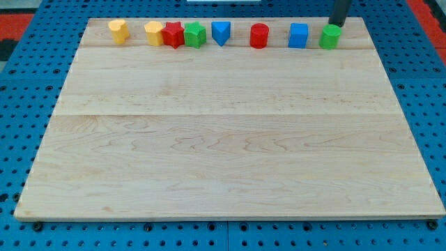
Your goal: Push the green circle to the center right of the board
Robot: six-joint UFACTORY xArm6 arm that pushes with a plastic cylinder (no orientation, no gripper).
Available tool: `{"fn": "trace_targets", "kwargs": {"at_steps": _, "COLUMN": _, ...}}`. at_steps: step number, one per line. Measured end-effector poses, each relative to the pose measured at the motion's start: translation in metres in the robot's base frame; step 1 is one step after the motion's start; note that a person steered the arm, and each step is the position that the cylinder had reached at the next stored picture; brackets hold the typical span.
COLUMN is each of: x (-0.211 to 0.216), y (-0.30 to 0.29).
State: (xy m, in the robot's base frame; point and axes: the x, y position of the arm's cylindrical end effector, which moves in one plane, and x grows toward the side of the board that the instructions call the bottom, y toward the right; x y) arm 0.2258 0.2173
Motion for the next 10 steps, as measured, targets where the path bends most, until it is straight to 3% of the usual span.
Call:
{"fn": "trace_targets", "kwargs": {"at_steps": 1, "x": 0.024, "y": -0.018}}
{"fn": "trace_targets", "kwargs": {"at_steps": 3, "x": 0.13, "y": -0.007}}
{"fn": "trace_targets", "kwargs": {"at_steps": 4, "x": 0.106, "y": 0.018}}
{"fn": "trace_targets", "kwargs": {"at_steps": 6, "x": 0.103, "y": -0.067}}
{"fn": "trace_targets", "kwargs": {"at_steps": 7, "x": 0.137, "y": -0.047}}
{"fn": "trace_targets", "kwargs": {"at_steps": 8, "x": 0.141, "y": -0.033}}
{"fn": "trace_targets", "kwargs": {"at_steps": 9, "x": 0.14, "y": -0.032}}
{"fn": "trace_targets", "kwargs": {"at_steps": 10, "x": 0.1, "y": 0.029}}
